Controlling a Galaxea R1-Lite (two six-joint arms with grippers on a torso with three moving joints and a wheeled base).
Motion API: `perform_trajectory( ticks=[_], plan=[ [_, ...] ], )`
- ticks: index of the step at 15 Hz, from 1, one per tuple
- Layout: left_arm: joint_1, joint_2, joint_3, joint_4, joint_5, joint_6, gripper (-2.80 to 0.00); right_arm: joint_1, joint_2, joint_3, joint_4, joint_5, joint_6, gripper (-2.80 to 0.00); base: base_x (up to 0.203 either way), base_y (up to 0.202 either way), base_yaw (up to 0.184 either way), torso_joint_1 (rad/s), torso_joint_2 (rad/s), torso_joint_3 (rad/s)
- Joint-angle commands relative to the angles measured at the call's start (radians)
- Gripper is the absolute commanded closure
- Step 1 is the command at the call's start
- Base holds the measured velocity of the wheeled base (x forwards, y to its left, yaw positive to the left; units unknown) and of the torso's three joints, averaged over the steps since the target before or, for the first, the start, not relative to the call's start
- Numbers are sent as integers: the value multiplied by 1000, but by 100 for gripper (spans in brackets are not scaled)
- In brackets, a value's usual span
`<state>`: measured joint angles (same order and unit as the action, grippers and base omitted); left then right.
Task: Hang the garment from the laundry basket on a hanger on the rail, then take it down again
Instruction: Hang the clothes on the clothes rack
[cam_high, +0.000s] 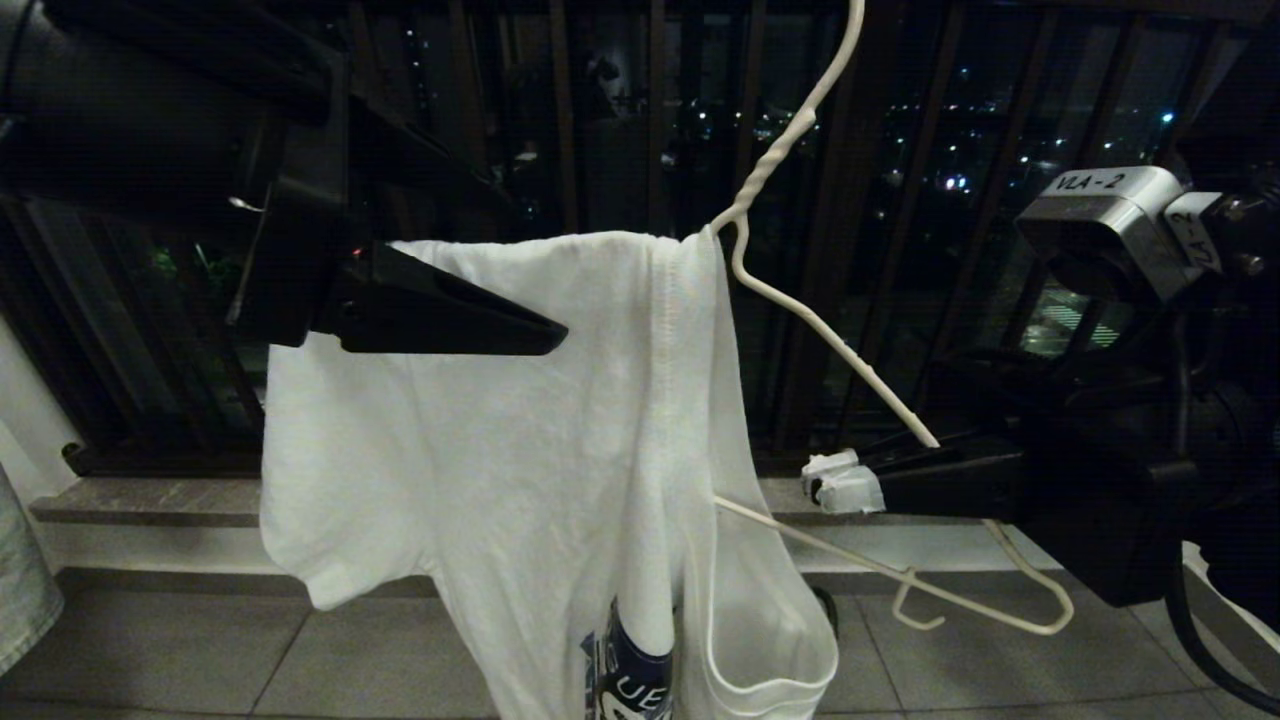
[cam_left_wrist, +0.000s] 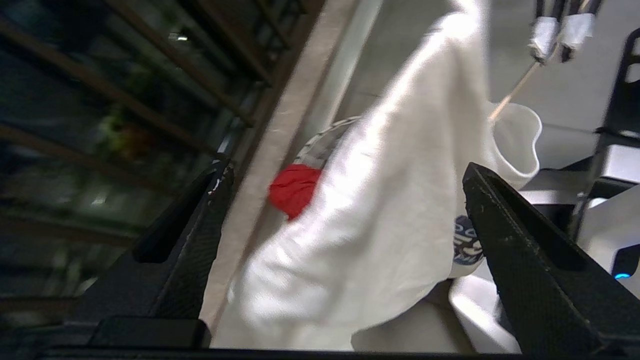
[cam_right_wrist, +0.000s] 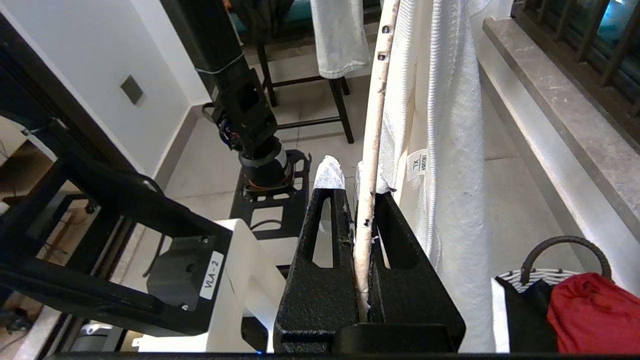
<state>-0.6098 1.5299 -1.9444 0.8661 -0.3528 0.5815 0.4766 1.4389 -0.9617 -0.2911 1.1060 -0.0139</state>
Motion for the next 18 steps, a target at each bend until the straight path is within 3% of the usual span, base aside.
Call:
perform_trajectory(
  ticks=[1, 4, 8, 18],
  plan=[
    [61, 56, -6, 1, -66, 4, -280, -4, -2, 1, -2, 6, -8, 0, 0, 0, 0, 0, 0, 0],
    [109, 103, -8, -42, -157, 4, -280, -10, -3, 8, 1, 6, -33, 0, 0, 0, 0, 0, 0, 0],
    [117, 138, -5, -31, -297, -5, -280, -20, 1, 4, 1, 6, -35, 0, 0, 0, 0, 0, 0, 0],
    [104, 193, -2, -21, -307, -6, -280, -33, 1, 0, -2, 6, -37, 0, 0, 0, 0, 0, 0, 0]
  ],
)
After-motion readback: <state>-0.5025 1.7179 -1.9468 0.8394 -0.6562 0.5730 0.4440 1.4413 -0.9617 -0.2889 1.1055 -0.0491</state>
